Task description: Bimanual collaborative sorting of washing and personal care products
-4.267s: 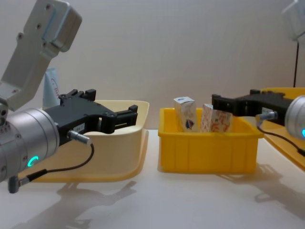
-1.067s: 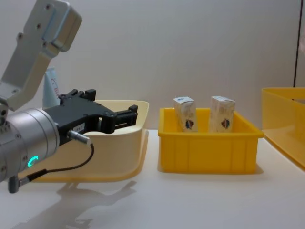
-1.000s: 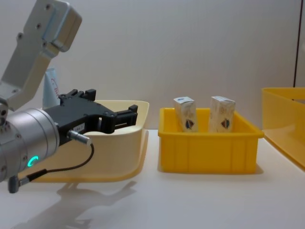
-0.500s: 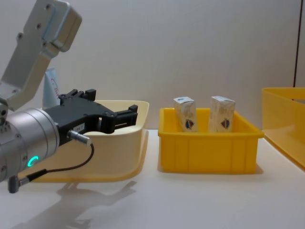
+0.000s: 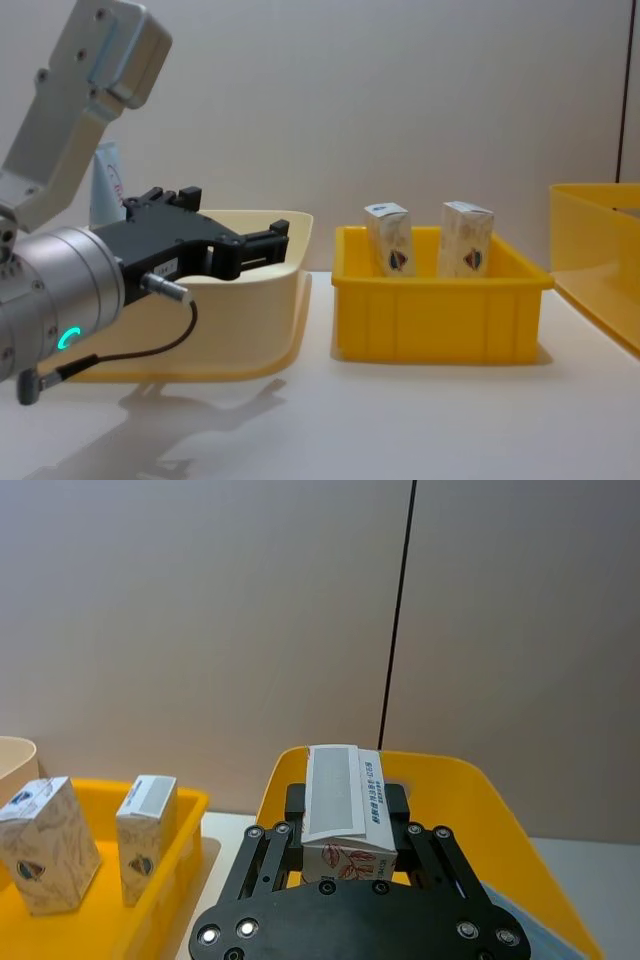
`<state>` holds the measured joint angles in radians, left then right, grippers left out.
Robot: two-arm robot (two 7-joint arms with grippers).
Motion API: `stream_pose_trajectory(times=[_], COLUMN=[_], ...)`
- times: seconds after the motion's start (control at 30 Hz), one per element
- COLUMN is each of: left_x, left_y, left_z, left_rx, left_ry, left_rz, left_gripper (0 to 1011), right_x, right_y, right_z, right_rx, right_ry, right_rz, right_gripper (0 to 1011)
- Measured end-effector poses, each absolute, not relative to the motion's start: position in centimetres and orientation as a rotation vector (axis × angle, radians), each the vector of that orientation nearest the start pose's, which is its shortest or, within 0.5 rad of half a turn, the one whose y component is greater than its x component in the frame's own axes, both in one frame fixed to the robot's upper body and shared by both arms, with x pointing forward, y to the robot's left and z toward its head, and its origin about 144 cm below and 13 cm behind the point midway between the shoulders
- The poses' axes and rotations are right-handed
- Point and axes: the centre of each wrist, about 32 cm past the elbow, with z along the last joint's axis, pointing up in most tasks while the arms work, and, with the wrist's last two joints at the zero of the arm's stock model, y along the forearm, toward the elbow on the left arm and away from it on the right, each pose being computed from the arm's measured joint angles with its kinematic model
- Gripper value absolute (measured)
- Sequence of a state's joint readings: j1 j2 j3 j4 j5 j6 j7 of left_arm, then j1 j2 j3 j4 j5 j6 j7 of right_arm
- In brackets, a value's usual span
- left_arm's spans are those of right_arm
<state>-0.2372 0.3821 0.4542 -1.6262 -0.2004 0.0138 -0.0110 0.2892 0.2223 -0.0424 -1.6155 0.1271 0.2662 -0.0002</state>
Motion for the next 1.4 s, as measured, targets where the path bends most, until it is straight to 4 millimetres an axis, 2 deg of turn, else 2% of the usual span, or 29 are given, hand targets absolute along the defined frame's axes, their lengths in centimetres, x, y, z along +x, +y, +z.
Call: stream_pose_trajectory(times=[0.23,0.27,0.4,0.43,0.53,0.7,0.77,0.87,1.4], left_x=[49.20,49.20,49.20,49.20,49.20,49.20,49.20,49.20,49.20], left_y=[19.84,19.84,19.84,19.84,19.84,19.84,19.84,19.84,19.84], left_z=[120.44,120.44,120.44,120.44,120.44,120.44,120.45,120.44,120.44], left_rx=[0.061,0.061,0.061,0.061,0.061,0.061,0.061,0.061,0.061], left_ry=[-0.268,-0.268,-0.268,-0.268,-0.268,-0.268,-0.268,-0.268,-0.268], left_rz=[1.124,1.124,1.124,1.124,1.124,1.124,1.124,1.124,1.124], left_gripper=[1003,1004,1003,1003,1003,1002,1004,1003,1003], right_x=[52.76,52.78,52.81,52.82,52.84,52.86,52.86,52.87,52.48], right_y=[-27.39,-27.34,-27.25,-27.23,-27.18,-27.11,-27.10,-27.08,-27.10], right_z=[126.06,126.02,125.95,125.93,125.87,125.82,125.81,125.79,125.77], right_rx=[-0.070,-0.075,-0.086,-0.088,-0.095,-0.103,-0.104,-0.108,-0.014], right_ry=[-0.103,-0.100,-0.093,-0.091,-0.087,-0.081,-0.080,-0.077,-0.142], right_rz=[-1.544,-1.543,-1.541,-1.541,-1.540,-1.539,-1.539,-1.539,-1.485], right_gripper=[463,514,616,616,755,898,917,1001,1001])
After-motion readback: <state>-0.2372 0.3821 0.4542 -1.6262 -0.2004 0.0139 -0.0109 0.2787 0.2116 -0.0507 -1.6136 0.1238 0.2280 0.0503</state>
